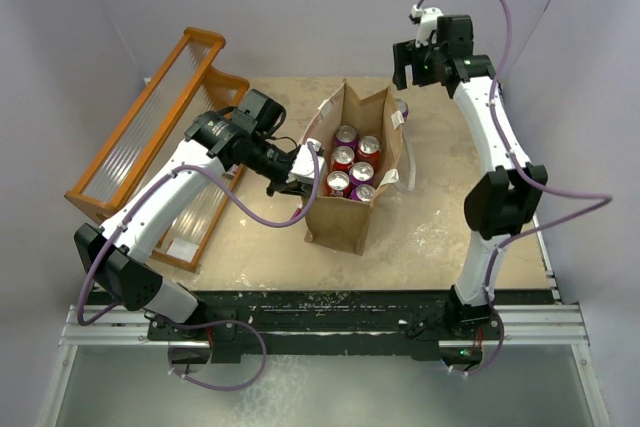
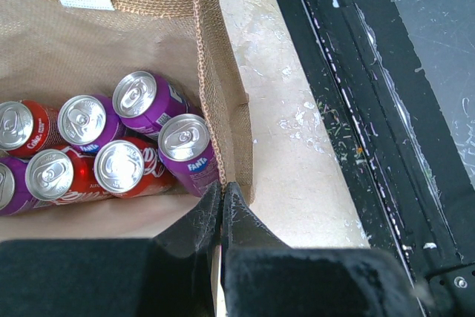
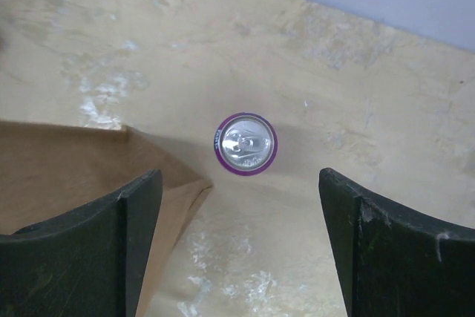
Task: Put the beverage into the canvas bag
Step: Pick up the drink from the center of the board.
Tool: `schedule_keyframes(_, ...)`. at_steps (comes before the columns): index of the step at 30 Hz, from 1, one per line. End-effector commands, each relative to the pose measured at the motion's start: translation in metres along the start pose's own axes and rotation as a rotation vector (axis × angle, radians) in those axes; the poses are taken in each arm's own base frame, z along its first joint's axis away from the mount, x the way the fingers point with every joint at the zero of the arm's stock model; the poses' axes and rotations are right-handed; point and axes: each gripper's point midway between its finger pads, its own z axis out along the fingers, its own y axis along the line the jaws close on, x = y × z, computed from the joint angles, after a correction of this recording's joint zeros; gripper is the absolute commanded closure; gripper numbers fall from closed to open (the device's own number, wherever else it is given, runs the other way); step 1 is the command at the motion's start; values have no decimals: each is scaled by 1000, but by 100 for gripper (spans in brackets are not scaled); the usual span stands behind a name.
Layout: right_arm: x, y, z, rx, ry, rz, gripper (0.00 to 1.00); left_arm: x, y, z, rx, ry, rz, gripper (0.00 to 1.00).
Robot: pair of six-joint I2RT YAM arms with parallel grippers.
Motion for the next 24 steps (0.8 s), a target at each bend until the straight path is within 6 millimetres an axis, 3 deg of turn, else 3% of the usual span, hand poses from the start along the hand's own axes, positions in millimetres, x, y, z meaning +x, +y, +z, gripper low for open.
schedule_keyframes(1,-12,-9,16,45,-22,34,11,-25,-6,-4,13,-86,33,100)
schedule_keyframes(11,70,-2,73,-14,211,29,3,-25,2,-3,5,-77,34,100)
schedule_keyframes(18,97,-1,98,-34,276,21,3,-22,3,-2,4,-67,30,100)
schedule_keyframes(24,109,4,113,-67,299,24,8,-21,6,0,9,-67,24,100)
